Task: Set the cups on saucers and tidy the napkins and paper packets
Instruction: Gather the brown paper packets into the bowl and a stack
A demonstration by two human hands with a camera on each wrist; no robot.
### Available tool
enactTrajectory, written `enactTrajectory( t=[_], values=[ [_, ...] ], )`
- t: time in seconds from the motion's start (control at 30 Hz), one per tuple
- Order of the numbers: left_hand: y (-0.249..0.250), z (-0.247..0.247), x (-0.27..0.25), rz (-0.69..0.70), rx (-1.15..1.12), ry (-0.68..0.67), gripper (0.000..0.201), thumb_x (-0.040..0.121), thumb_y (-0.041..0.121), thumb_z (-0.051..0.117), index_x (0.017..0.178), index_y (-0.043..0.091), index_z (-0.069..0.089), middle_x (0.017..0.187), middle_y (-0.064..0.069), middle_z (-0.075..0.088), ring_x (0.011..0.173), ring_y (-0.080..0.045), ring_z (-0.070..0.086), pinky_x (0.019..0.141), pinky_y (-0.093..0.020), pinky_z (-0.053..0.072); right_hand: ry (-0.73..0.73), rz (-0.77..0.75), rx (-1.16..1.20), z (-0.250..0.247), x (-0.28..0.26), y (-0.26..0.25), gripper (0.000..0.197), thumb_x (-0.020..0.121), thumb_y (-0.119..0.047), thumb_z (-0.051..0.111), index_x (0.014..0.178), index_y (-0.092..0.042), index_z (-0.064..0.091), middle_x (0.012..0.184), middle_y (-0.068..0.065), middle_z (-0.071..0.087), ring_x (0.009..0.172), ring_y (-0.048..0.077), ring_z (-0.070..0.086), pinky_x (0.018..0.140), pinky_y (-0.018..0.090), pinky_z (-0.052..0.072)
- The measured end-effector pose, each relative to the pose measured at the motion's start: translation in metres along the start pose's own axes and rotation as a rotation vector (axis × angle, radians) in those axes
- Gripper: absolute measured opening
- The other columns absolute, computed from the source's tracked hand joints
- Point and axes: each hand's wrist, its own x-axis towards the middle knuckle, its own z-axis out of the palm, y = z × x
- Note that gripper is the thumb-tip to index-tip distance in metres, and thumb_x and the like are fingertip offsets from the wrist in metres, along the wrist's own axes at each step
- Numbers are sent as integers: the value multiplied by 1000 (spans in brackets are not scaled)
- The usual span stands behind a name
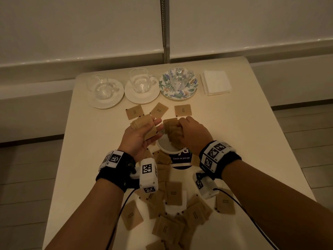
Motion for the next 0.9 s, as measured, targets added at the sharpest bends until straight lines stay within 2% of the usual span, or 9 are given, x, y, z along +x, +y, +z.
enactTrajectory(
  t=[0.07, 0.17, 0.27, 0.37, 0.47, 0.6, 0.77, 0.9],
  values=[
    [0, 1, -1, 4, -2, 0, 17, 96, 3, 53, 109, 4, 65, 112, -16, 72, 101, -29, 70, 73, -35, 60, 28, 0, -54, 2, -2, 1, 36, 87, -24, 64, 117, -10, 50, 113, 7, 50, 83, 21, 52, 67, 31, 41],
    [0, 4, -2, 5, 7, -9, 16, 96, 4, 54, 108, 5, 65, 111, -15, 72, 100, -28, 71, 75, -35, 61, 25, 23, -47, 1, -4, 2, 51, 80, -32, 72, 119, -12, 47, 115, 8, 50, 93, 25, 55, 76, 36, 50],
    [-1, 8, -2, -7, 5, -29, 16, 95, 2, 54, 106, 6, 65, 108, -15, 73, 95, -27, 72, 73, -34, 61, 61, 13, -15, -2, -2, 1, 60, 74, -44, 76, 118, -14, 50, 112, 8, 51, 90, 24, 55, 79, 39, 51],
    [0, 10, -1, -17, -2, -32, 16, 95, 4, 54, 107, 6, 65, 108, -15, 73, 93, -26, 72, 76, -35, 61, 63, -58, -18, -4, 4, -2, 54, 78, -51, 71, 119, -19, 56, 107, 7, 50, 88, 22, 50, 76, 33, 45],
    [0, 10, 0, -23, -6, -28, 16, 96, 6, 53, 107, 6, 65, 107, -15, 73, 92, -26, 72, 76, -35, 61, -7, -178, -178, -5, 7, -3, 44, 84, -45, 67, 123, -27, 60, 108, 7, 48, 97, 26, 49, 79, 32, 33],
    [-1, 7, 2, -27, 12, -30, 18, 94, 7, 56, 109, 5, 65, 110, -17, 72, 96, -29, 71, 75, -36, 61, -12, -254, -373, -4, 7, -4, 36, 87, -40, 59, 121, -30, 61, 117, 7, 48, 108, 26, 45, 90, 36, 35],
    [-2, 3, 4, -28, 14, -7, 18, 94, 9, 58, 110, 4, 65, 112, -18, 71, 101, -34, 70, 72, -35, 60, -42, -418, -510, -4, 12, -17, 36, 87, -51, 54, 108, -25, 66, 112, 7, 52, 104, 26, 46, 87, 37, 36],
    [-1, 4, 7, -29, 10, 1, 17, 94, 9, 59, 109, 5, 66, 111, -17, 72, 100, -32, 70, 69, -33, 59, -34, -433, -554, -10, 20, -19, 31, 90, -45, 51, 105, -22, 67, 111, 6, 51, 103, 26, 46, 87, 37, 35]
  ],
)
